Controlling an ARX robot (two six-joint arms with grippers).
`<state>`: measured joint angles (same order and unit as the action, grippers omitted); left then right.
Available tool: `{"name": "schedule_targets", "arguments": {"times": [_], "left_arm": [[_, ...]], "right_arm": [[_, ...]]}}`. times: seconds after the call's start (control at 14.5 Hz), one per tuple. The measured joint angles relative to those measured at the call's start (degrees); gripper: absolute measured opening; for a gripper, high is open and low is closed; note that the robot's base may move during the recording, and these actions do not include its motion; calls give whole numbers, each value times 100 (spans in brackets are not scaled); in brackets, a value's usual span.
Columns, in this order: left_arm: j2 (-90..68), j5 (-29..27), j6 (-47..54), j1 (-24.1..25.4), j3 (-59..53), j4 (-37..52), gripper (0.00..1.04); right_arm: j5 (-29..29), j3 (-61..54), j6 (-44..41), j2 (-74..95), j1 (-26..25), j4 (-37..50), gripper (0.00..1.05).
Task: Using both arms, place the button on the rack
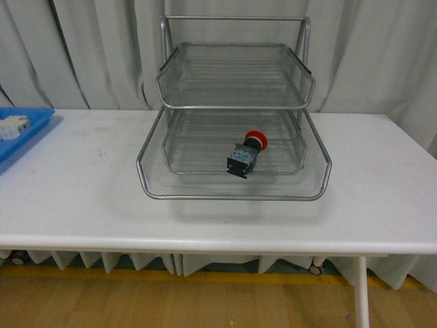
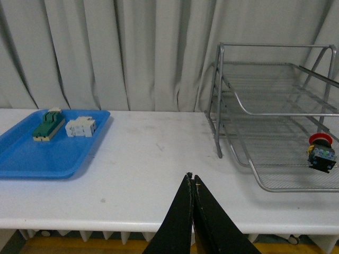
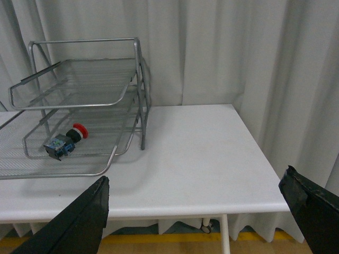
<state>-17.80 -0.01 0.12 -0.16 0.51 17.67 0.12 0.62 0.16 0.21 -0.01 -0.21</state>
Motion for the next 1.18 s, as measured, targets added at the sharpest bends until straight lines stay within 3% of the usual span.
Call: {"name": "schedule_targets", "arguments": {"times": [0.48,0.55,0.83,1.18], "left_arm": [[826,2,0,0,0,-815,2],[1394,15,2,0,2,-1690,2],[1729,0,-9,0,2,-1766,4],[1729,0,-9,0,2,-1786,70]], "right_arm": [[0,0,0,0,0,0,98],[2,0,0,0,0,0,98],[-9,0,0,2,0,0,98],[-9,0,0,2,0,2,98]]}}
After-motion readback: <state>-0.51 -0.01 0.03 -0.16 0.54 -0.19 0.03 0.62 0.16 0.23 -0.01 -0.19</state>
